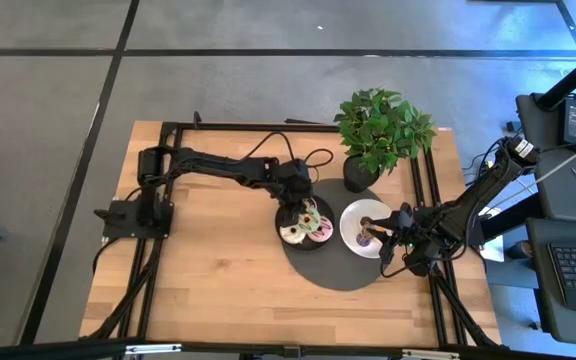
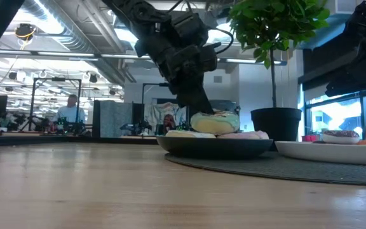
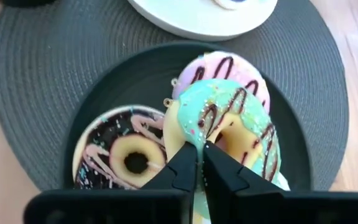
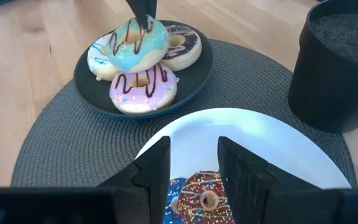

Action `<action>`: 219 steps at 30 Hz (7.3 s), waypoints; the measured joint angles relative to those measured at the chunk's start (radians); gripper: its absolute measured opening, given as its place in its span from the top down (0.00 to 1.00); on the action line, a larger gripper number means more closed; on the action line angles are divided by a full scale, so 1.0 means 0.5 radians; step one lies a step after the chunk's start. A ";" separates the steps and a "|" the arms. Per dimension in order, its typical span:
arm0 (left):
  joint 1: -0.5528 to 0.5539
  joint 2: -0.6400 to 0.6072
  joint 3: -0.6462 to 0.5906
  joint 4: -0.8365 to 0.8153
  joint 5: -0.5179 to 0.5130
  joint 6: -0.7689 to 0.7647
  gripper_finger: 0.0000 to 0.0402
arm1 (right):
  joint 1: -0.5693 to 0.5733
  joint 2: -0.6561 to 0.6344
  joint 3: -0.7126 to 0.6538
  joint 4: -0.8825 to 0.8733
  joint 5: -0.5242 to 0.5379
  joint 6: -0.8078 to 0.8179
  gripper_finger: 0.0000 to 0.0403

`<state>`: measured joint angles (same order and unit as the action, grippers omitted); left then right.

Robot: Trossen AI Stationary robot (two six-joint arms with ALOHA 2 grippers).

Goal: Pick & Place donuts
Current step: Put the large green donut on the black plate, then return to Home Position

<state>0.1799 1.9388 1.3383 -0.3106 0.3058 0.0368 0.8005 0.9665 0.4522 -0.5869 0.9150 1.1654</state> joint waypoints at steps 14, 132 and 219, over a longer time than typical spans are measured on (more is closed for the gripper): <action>-0.002 0.000 -0.013 0.002 -0.002 -0.041 0.90 | 0.000 0.000 0.000 -0.001 0.000 0.000 0.66; -0.120 -3.866 -2.569 0.419 -0.819 -0.607 0.61 | 0.220 -1.925 -0.880 1.250 0.119 -2.651 0.66; -0.120 -3.865 -2.572 0.420 -0.819 -0.607 0.62 | -1.663 -1.926 -0.891 1.312 -2.550 -2.183 0.66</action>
<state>0.1200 0.0063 0.0525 -0.1005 -0.1036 -0.2668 -0.0311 0.0036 0.0067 0.0692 -0.3599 0.0738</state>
